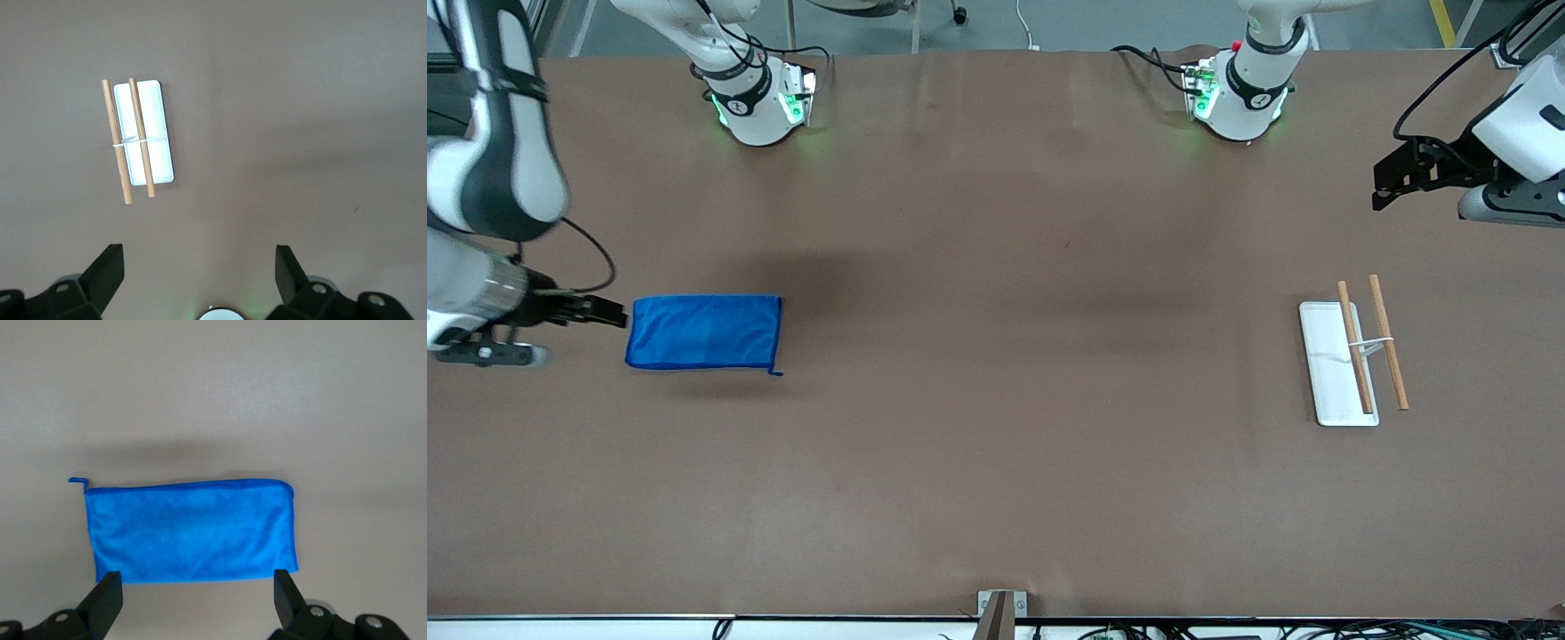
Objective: Right arm passes towel to left arm to hang
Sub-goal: 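Lower the right gripper and pinch the blue towel's edge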
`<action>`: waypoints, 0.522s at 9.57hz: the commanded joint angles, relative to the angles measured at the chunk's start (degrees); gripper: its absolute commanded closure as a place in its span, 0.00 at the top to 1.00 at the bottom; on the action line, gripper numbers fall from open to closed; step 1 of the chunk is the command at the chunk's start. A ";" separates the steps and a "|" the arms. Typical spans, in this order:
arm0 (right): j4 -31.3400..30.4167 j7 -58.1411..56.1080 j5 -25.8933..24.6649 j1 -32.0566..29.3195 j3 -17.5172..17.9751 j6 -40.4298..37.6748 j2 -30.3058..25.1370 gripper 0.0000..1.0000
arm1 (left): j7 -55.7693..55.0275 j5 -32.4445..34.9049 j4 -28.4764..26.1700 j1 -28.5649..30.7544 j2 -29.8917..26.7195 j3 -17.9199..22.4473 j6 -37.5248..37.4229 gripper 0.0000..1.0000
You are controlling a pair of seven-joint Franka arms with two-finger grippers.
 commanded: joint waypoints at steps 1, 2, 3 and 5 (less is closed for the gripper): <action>-7.85 -1.37 -2.45 0.25 -0.07 12.08 2.35 1.00 | 0.29 -0.04 3.59 0.15 4.28 -0.28 -0.19 1.00; -10.93 -2.86 -2.64 -0.28 -0.07 18.14 3.94 1.00 | -0.41 0.05 4.14 -0.46 4.64 -0.46 -0.19 1.00; -12.70 -3.40 -2.64 -0.89 -0.07 22.73 5.61 1.00 | -0.76 0.14 4.23 -0.55 4.64 -0.55 -0.19 1.00; -15.25 -3.84 -2.64 -0.98 -0.07 28.11 8.16 1.00 | -0.77 0.31 4.14 -0.38 4.82 -0.64 -0.19 1.00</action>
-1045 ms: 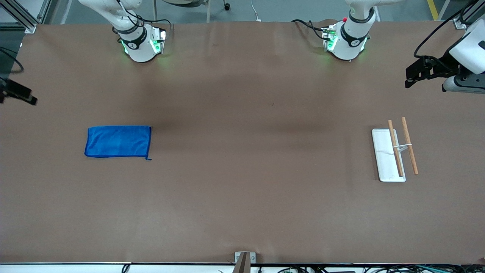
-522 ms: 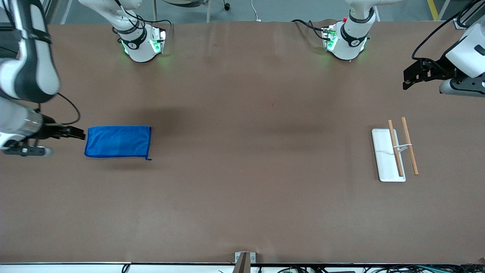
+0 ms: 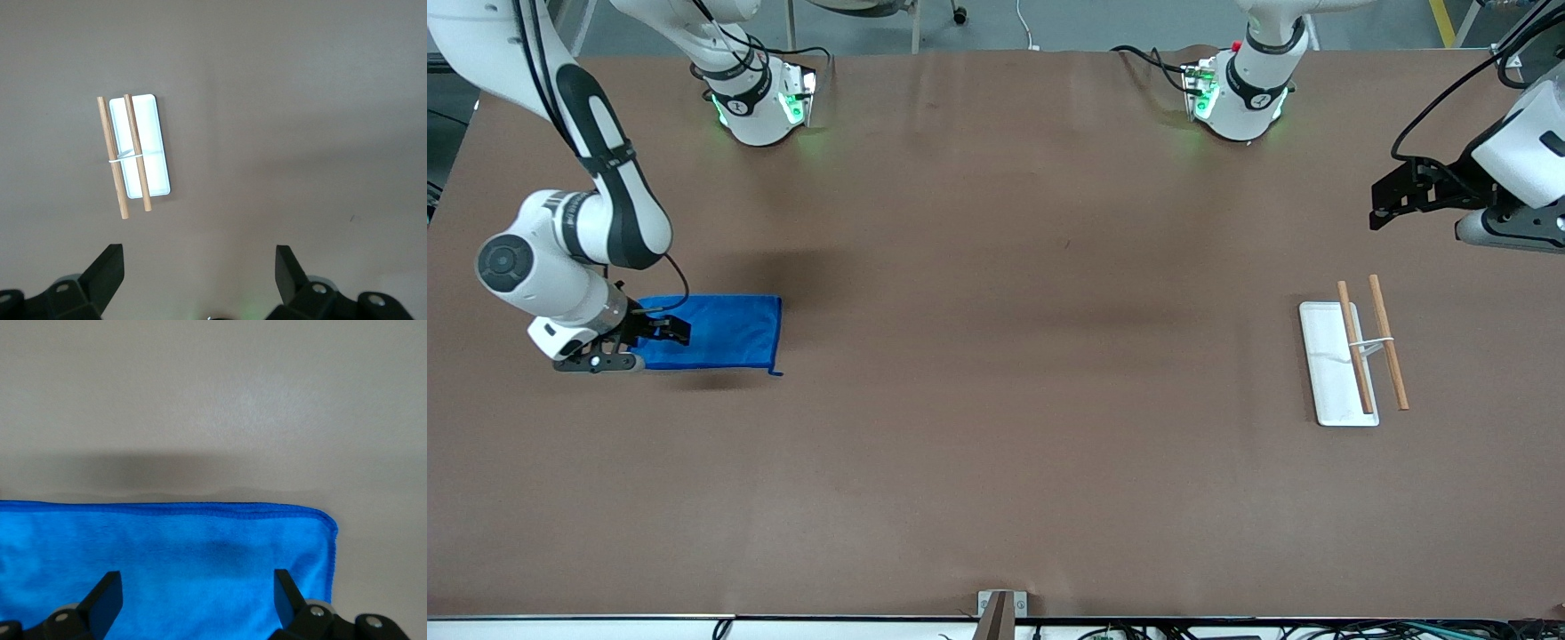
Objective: Right arm passes towel to left arm to hang
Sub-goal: 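Lower the right gripper and pinch the blue towel's edge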
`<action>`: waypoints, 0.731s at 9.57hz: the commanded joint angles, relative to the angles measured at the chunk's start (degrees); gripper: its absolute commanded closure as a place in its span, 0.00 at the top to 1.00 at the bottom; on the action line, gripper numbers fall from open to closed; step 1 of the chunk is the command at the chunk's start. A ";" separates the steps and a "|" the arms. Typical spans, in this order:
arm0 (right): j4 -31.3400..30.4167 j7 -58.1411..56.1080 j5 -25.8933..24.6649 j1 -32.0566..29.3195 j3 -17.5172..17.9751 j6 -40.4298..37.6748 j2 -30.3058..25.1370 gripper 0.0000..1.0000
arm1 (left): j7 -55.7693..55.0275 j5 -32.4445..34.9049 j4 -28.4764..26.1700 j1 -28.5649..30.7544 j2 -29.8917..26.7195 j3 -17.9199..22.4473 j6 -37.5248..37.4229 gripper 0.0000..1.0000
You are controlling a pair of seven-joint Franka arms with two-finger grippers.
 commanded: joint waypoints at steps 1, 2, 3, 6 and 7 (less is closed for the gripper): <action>-3.23 -0.78 -0.53 -0.54 0.41 3.80 0.50 1.00 | -0.67 0.14 0.08 0.30 2.23 -0.24 -0.49 1.00; -4.11 -0.78 -0.52 -0.46 0.41 3.98 0.59 1.00 | -0.58 0.31 0.16 0.22 2.33 -0.16 -0.49 1.00; -4.30 -0.78 -0.52 -0.46 0.41 4.94 1.46 1.00 | -0.58 0.23 0.08 0.65 2.42 -0.24 -0.49 1.00; -5.09 -0.43 -0.44 -0.90 0.50 8.90 3.75 0.92 | -0.67 0.31 -0.01 0.48 2.42 -0.24 -0.66 1.00; -5.44 -0.42 -0.44 -0.98 0.50 8.90 3.84 0.83 | -0.76 0.31 -0.01 0.39 2.42 -0.16 -0.66 1.00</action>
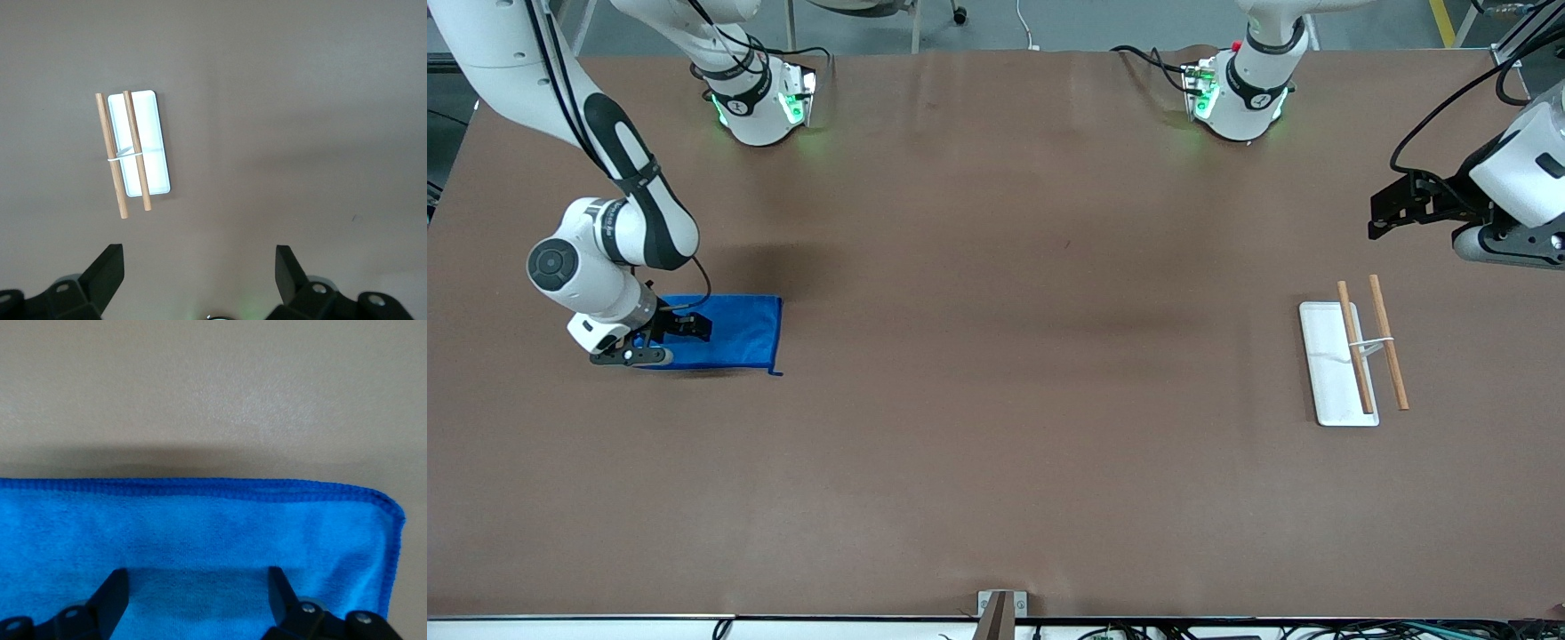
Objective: Right arm passes towel to left arm to hang
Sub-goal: 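Lower the right gripper and pinch the blue towel's edge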
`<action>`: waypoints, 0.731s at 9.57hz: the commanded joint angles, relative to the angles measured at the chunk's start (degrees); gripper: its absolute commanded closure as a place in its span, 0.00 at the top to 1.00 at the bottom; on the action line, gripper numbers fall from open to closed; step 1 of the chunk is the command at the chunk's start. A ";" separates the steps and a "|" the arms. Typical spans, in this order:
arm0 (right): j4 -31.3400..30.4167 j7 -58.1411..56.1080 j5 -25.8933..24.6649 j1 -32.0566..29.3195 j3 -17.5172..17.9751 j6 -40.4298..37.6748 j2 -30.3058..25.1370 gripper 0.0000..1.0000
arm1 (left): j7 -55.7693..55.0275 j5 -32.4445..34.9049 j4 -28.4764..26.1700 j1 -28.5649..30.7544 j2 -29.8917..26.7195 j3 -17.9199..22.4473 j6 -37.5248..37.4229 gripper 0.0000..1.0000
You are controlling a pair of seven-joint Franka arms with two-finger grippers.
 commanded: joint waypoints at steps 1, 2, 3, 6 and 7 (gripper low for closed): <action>-1.32 -0.23 -0.43 -0.87 0.48 1.18 0.02 0.70 | -0.75 0.31 -0.15 -0.03 1.05 -0.33 -0.62 1.00; -1.32 -0.14 -0.43 -0.87 0.48 1.09 0.02 0.39 | -0.75 0.31 -0.15 -0.12 0.97 -0.34 -0.62 1.00; -1.23 0.29 -0.25 -0.78 0.48 0.66 -0.06 0.08 | -0.75 0.31 -0.15 -0.20 0.88 -0.34 -0.62 1.00; 1.91 0.65 0.19 -0.08 0.57 -8.08 -2.34 0.00 | -0.76 0.31 -0.15 0.06 0.96 -0.42 -0.62 1.00; 5.41 0.65 0.19 0.01 0.57 -16.05 -4.18 0.00 | -0.49 0.14 -0.07 0.06 1.05 -0.42 -0.54 1.00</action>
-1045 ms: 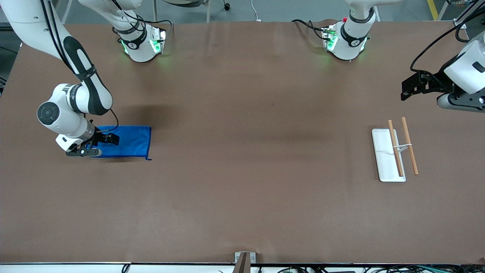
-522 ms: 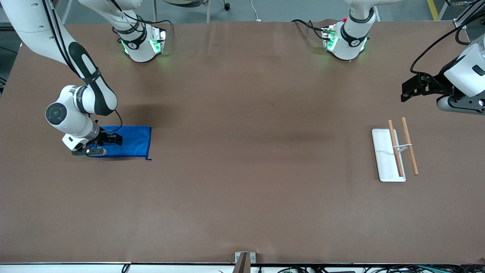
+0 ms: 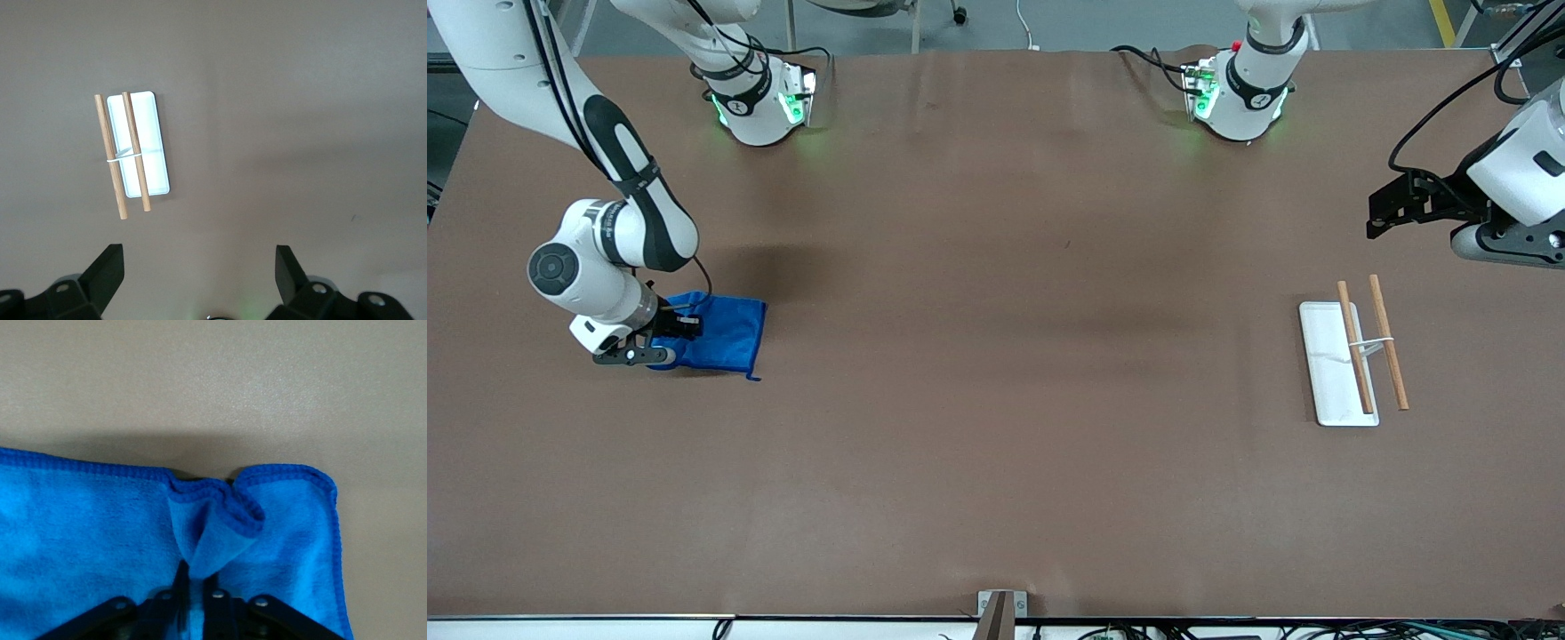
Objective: Right arm passes towel to left arm to hang
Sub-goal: 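Lift the towel with the right gripper while the left gripper approaches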
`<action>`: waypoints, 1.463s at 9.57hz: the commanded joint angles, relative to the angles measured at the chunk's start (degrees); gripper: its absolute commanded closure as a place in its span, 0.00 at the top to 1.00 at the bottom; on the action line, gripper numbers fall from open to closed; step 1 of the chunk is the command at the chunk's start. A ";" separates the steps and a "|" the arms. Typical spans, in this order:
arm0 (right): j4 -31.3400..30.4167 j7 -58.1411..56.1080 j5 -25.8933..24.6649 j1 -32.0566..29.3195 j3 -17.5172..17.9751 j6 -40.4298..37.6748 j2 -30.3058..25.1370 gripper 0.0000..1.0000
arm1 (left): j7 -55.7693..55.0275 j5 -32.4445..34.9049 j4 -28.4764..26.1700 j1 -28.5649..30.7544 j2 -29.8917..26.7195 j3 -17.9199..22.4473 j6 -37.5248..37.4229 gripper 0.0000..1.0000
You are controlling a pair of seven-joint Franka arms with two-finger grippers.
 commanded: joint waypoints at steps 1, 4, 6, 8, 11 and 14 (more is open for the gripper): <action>7.10 0.53 0.14 0.45 0.52 -15.72 -4.39 0.00 | 0.39 -0.65 -0.21 0.16 1.23 -0.34 -0.53 1.00; 21.96 2.45 0.14 5.01 0.79 -36.04 -5.72 0.00 | 0.48 -10.28 0.23 0.50 3.85 0.01 -0.27 1.00; 27.43 2.81 3.19 6.35 3.41 -41.01 -5.72 0.00 | 0.74 -21.25 0.23 2.43 3.87 0.27 -0.27 1.00; 28.59 2.55 12.74 6.44 6.75 -40.67 -5.81 0.00 | 5.03 -34.62 -0.55 3.24 4.13 0.19 -0.44 1.00; 29.30 2.81 31.99 6.61 12.28 -38.40 -6.25 0.00 | 6.80 -49.46 -3.61 2.62 6.15 -1.65 -0.80 1.00; 28.95 2.90 48.87 7.31 17.56 -34.19 -6.34 0.00 | 9.18 -55.66 -5.22 2.53 9.13 -5.69 -0.62 1.00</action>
